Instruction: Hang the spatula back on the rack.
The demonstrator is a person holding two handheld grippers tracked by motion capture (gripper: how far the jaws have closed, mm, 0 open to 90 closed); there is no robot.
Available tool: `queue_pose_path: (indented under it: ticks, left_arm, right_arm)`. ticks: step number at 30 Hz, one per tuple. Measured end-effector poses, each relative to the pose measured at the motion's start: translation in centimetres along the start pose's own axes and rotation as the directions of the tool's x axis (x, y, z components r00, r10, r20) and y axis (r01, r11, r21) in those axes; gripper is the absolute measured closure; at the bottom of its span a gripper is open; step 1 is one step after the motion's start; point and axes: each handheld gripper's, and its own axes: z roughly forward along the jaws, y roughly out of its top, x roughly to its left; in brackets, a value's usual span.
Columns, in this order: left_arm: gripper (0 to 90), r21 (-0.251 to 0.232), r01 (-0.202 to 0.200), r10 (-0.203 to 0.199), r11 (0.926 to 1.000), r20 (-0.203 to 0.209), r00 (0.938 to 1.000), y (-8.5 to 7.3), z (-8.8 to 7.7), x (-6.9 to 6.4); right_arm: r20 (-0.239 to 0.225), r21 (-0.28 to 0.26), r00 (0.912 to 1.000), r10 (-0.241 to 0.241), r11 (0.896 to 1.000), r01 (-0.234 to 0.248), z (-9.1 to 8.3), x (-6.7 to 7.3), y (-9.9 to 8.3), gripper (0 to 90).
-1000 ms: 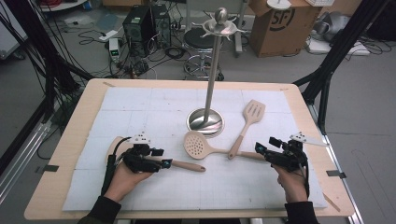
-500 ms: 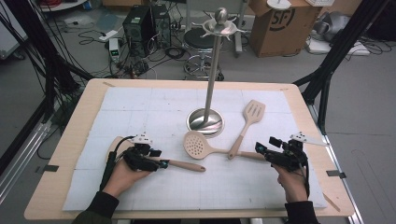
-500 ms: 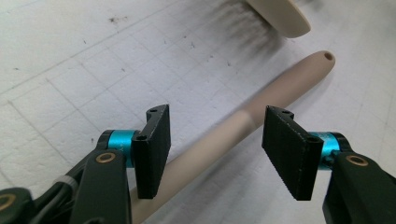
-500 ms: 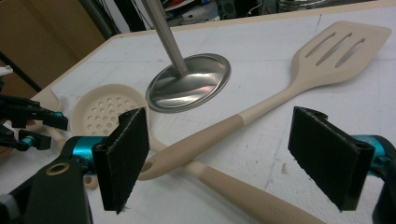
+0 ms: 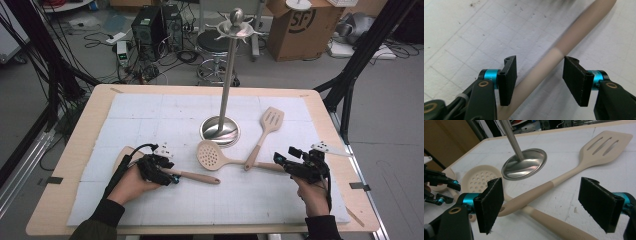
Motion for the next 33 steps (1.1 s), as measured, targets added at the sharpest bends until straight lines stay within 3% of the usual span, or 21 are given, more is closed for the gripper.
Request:
queue_pose_path:
  ticks: [5,12,16,18,25,28,29,33]
  left_arm:
    - [45.5,0.022,-0.025,0.025,0.9994,-0.022,0.9994,0.3,0.1,-0.4]
    - [53.5,0.044,-0.078,0.078,0.996,-0.004,0.9969,0.6,0.0,-0.7]
    - [59.5,0.094,-0.112,0.111,0.9892,0.016,0.9937,1.0,-0.3,-1.0]
    - [62.8,0.123,-0.142,0.138,0.9823,0.04,0.9897,1.1,-0.5,-1.1]
    - [69.6,0.148,-0.184,0.173,0.9718,0.086,0.9812,0.9,-1.0,-1.7]
    - [75.1,0.153,-0.18,0.162,0.9716,0.126,0.9788,0.5,-1.3,-1.9]
    - [78.2,0.155,-0.162,0.138,0.9745,0.16,0.9775,0.4,-1.5,-1.7]
    - [78.6,0.093,-0.127,0.108,0.9875,0.185,0.9767,-0.6,-2.2,-1.3]
  right_arm:
    - [-0.008,0.006,1.0,-0.005,1.0,0.005,0.4,0.4,0.1,19.5]
    - [-0.012,0.009,0.9999,-0.008,1.0,0.008,0.5,0.4,0.1,19.5]
    - [-0.005,0.003,1.0,-0.001,1.0,0.001,0.3,0.1,0.0,19.5]
    - [-0.003,-0.001,1.0,0.001,1.0,-0.001,0.1,0.1,0.0,19.5]
    - [-0.004,-0.011,1.0,0.0,1.0,-0.001,-0.2,0.2,0.1,19.5]
    - [-0.005,-0.011,1.0,0.001,1.0,-0.001,-0.1,0.3,0.1,19.5]
    - [-0.005,-0.01,1.0,-0.002,1.0,0.002,-0.1,0.2,0.1,19.5]
    - [-0.004,-0.008,1.0,0.004,1.0,-0.004,0.1,0.4,0.1,19.5]
